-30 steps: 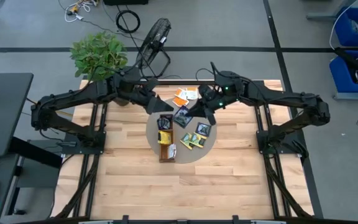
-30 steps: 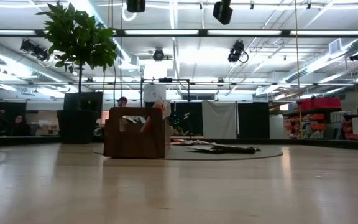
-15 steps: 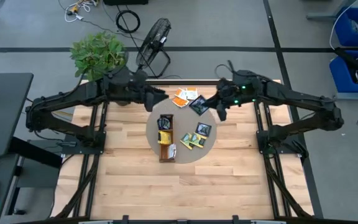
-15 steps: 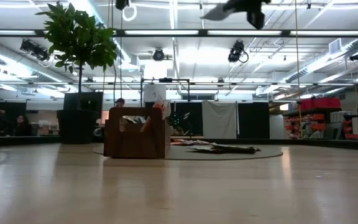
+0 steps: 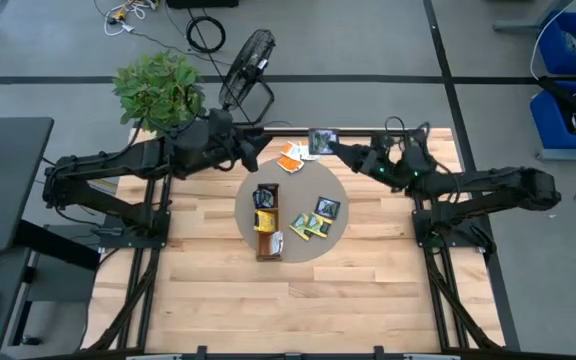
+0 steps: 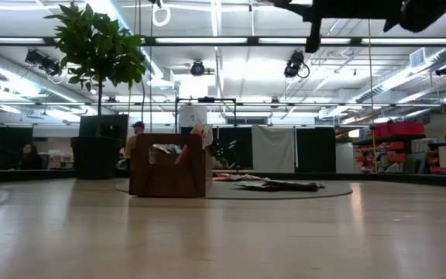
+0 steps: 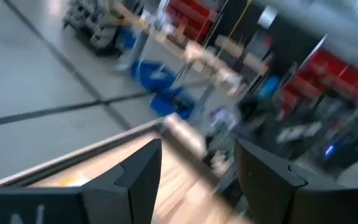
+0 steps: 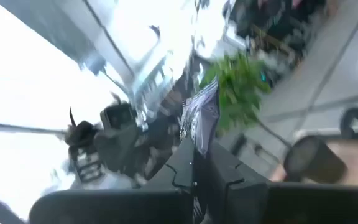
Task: Pick & Place Tea
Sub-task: Put the violet tea bag into the top section of the wooden organizer
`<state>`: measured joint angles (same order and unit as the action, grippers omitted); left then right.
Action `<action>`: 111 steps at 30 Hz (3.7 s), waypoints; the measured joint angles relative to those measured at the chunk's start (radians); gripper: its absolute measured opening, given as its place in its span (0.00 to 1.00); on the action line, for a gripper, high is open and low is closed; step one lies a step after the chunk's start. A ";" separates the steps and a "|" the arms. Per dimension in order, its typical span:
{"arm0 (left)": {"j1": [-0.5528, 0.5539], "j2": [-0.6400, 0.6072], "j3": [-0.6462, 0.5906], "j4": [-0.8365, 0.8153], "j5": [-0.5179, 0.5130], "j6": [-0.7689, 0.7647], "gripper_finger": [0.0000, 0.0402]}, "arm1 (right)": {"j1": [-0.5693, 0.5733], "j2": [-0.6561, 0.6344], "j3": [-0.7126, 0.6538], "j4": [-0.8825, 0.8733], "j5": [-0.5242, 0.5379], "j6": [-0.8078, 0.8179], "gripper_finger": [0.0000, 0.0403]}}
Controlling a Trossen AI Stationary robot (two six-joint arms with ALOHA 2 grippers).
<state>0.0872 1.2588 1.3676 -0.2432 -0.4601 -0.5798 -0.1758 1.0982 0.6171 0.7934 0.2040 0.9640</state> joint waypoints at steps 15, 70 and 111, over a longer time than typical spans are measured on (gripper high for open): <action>-0.009 0.171 -0.001 0.293 -0.118 -0.168 0.51 | 0.069 0.203 0.199 0.151 0.182 -0.087 0.03; -0.039 0.275 -0.001 0.535 -0.194 -0.273 0.19 | 0.068 0.214 0.257 0.069 0.222 -0.084 0.03; -0.161 0.126 0.001 -0.154 -0.315 -0.415 0.00 | 0.067 0.064 0.255 -0.169 -0.029 -0.221 0.31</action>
<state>-0.0735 1.3849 1.3682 -0.3969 -0.7746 -0.9947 -0.1084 1.1619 0.8722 0.6248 0.1745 0.7430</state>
